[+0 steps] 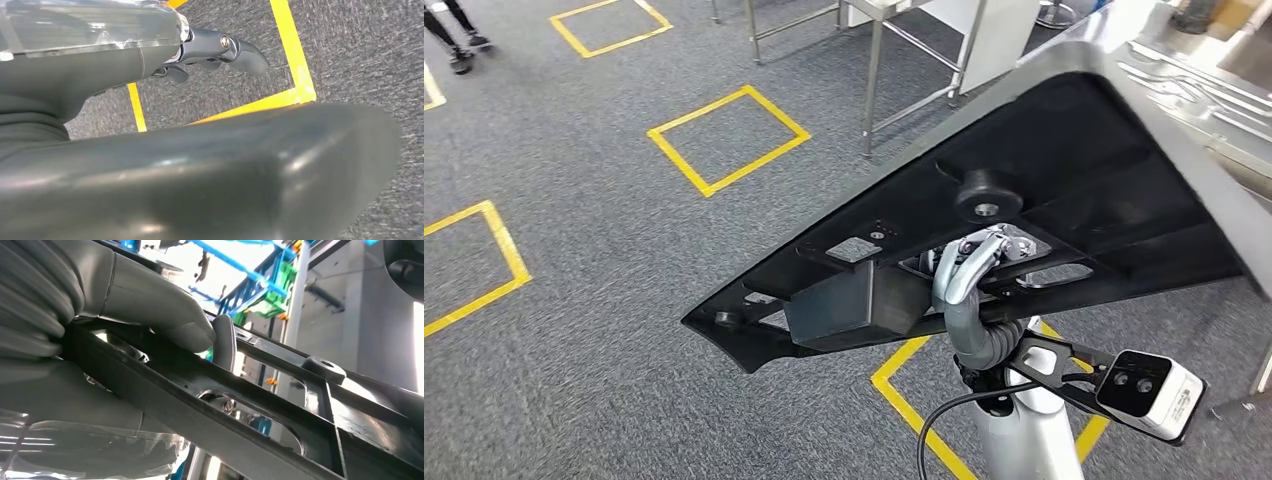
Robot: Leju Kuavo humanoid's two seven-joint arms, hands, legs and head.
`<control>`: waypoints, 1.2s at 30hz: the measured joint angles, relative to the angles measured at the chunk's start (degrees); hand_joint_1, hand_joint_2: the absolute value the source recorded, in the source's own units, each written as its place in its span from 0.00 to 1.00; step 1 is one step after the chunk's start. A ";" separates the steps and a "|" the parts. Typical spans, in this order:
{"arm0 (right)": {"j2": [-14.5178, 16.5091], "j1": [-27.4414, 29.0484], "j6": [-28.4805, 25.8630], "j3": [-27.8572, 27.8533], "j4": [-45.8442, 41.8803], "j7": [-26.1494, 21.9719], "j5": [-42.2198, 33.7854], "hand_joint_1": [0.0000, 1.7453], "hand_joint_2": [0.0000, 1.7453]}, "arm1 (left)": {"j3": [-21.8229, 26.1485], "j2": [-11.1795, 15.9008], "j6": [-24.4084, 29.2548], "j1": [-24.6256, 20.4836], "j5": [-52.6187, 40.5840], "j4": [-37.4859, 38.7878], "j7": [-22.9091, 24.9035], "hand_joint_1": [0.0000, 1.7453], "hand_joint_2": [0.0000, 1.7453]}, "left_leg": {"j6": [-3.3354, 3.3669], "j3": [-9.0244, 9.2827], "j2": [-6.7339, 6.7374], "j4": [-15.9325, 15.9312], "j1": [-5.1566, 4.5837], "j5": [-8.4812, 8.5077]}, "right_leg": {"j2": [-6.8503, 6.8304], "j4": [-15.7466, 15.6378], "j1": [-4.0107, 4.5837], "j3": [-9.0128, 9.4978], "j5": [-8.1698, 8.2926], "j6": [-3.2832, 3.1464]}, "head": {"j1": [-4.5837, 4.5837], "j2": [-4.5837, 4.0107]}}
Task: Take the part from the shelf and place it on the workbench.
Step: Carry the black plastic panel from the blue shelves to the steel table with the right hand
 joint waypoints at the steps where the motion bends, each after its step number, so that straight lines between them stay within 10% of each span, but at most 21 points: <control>1: -0.02 0.09 0.03 0.00 0.00 0.01 0.07 0.98 1.00 | 0.02 0.01 0.00 0.00 -0.03 0.00 0.20 0.00 0.00 | -0.03 0.04 0.62 0.01 -0.03 -0.06 | -0.14 -0.31 -0.03 0.12 0.80 0.01 | 0.00 0.00; 6: -0.04 0.03 0.40 0.01 0.00 -0.01 0.31 0.98 1.00 | 0.08 -0.08 -0.17 -0.05 -0.01 0.00 1.00 0.00 0.00 | -0.89 0.72 3.02 0.07 -0.41 -0.67 | -3.75 -16.29 0.95 8.32 7.28 -1.27 | -0.01 0.00; 10: -0.05 0.06 1.49 0.01 0.01 -0.01 -0.93 0.98 1.00 | 0.07 -0.09 -0.85 -0.18 -0.64 0.00 1.20 0.00 0.00 | -2.10 0.83 3.18 0.81 -0.38 -1.66 | -1.85 -17.18 0.81 8.41 7.54 -2.35 | 0.00 0.00; 14: 0.07 0.55 2.25 0.01 0.00 -0.01 -0.32 0.98 1.00 | 0.06 -0.13 -1.43 0.13 -0.66 0.00 1.06 0.00 0.00 | -2.89 -5.02 -0.75 13.59 -0.05 -8.04 | 0.29 -17.49 0.52 8.71 7.77 -3.07 | 0.00 0.00; 16: 0.08 1.09 2.38 0.07 0.01 0.01 -0.09 0.98 1.00 | 0.07 -0.11 -1.62 0.28 -0.75 0.00 1.06 0.00 0.00 | -3.03 -6.99 -0.96 16.87 -0.05 -8.06 | 1.63 -17.37 0.57 8.77 7.73 -3.08 | 0.00 0.00; 20: 0.11 1.15 2.33 0.19 0.04 0.02 -0.28 0.98 1.00 | 0.05 -0.11 -1.67 0.20 -1.05 0.00 1.26 0.00 0.00 | -2.63 -1.29 -3.97 3.49 0.29 -0.82 | 4.34 -16.72 0.50 8.77 7.40 -2.46 | 0.00 0.00; 24: 0.21 1.07 1.91 0.22 0.12 0.03 -0.33 0.98 1.00 | 0.05 -0.16 -1.38 0.11 -1.03 -0.01 1.67 0.00 0.00 | -1.41 -0.19 -4.52 0.62 0.26 -0.35 | 6.21 -16.39 0.21 7.83 7.62 -1.11 | -0.01 0.00; 28: 0.19 0.61 1.64 0.23 0.26 0.01 -0.56 0.98 1.00 | 0.06 -0.24 -1.01 0.05 -1.03 -0.02 2.15 0.00 0.00 | -0.02 0.03 -1.96 0.03 0.30 -0.09 | 1.13 -8.01 0.32 3.82 2.90 -0.19 | 0.01 0.00; 31: 0.18 0.60 1.63 0.24 0.58 0.01 -0.68 0.98 1.00 | 0.07 -0.21 -0.87 0.22 -1.03 -0.02 2.32 0.00 0.00 | 0.09 0.01 0.17 0.05 0.14 -0.23 | -0.02 0.32 -0.08 -0.39 0.36 0.24 | 0.00 0.00; 36: 0.19 0.35 1.63 0.24 0.70 0.01 -0.69 0.98 1.00 | 0.05 -0.25 -0.87 -0.01 -1.09 -0.02 2.37 0.00 0.00 | -0.72 0.72 2.73 0.10 -0.10 -0.77 | -3.64 -15.65 0.57 7.95 7.31 -0.81 | 0.00 0.00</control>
